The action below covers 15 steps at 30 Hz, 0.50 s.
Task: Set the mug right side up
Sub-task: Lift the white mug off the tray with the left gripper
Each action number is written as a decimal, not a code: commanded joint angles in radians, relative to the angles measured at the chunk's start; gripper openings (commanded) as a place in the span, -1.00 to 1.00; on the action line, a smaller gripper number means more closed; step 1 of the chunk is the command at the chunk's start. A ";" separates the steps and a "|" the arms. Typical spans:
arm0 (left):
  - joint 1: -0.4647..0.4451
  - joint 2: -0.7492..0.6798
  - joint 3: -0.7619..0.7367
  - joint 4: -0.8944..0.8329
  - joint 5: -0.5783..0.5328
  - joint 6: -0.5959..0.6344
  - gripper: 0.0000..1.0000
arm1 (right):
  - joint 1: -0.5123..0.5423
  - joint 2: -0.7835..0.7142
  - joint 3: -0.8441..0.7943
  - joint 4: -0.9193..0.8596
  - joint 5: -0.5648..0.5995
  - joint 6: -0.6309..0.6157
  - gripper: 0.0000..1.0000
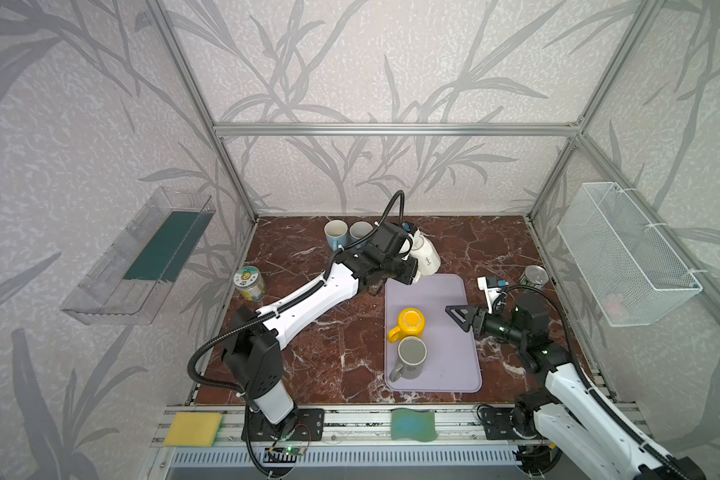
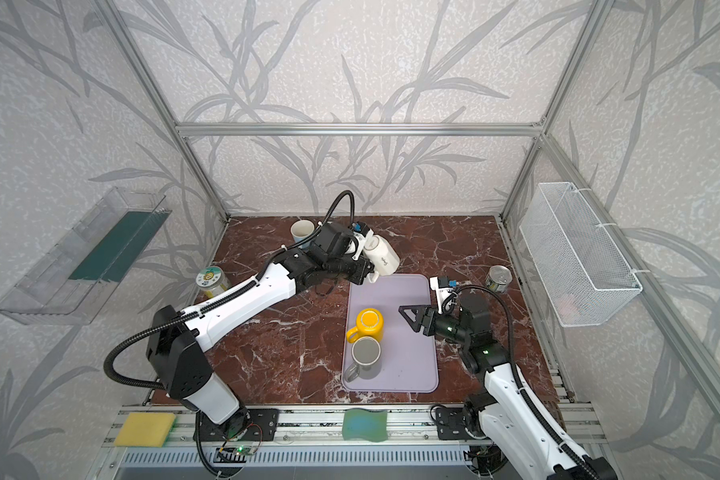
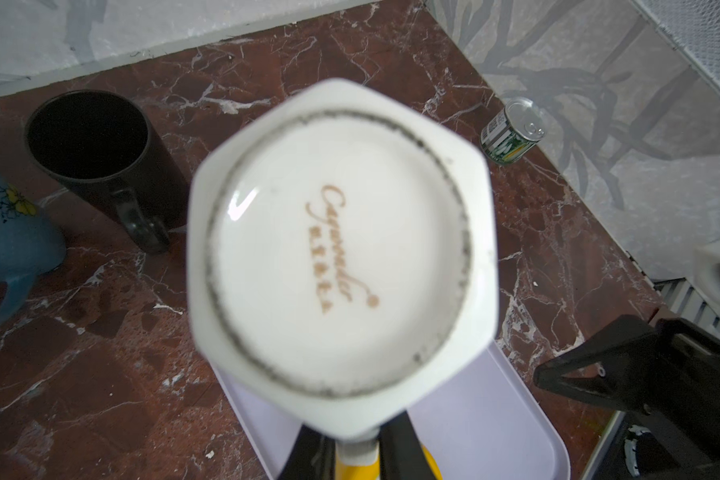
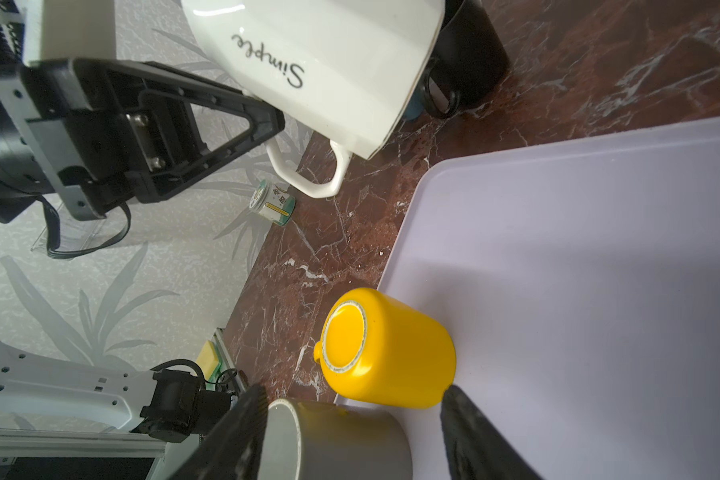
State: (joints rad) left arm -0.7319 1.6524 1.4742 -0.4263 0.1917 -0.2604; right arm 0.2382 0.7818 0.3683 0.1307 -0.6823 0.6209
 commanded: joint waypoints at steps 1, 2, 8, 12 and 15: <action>0.004 -0.065 -0.004 0.138 0.047 -0.031 -1.00 | -0.002 0.024 0.020 0.137 -0.026 0.041 0.30; 0.005 -0.069 -0.007 0.145 0.054 -0.035 -1.00 | -0.002 0.033 0.021 0.158 -0.029 0.048 0.30; 0.006 -0.099 -0.033 0.201 0.091 -0.067 -1.00 | -0.002 0.091 0.043 0.261 -0.038 0.073 0.27; 0.006 -0.116 -0.037 0.220 0.103 -0.077 -1.00 | -0.002 0.129 0.053 0.342 -0.042 0.100 0.25; 0.007 -0.127 -0.040 0.227 0.110 -0.081 -1.00 | -0.004 0.160 0.055 0.415 -0.045 0.124 0.20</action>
State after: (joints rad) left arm -0.7300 1.5974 1.4220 -0.3344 0.2749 -0.3317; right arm 0.2382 0.9264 0.3870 0.4221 -0.7094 0.7143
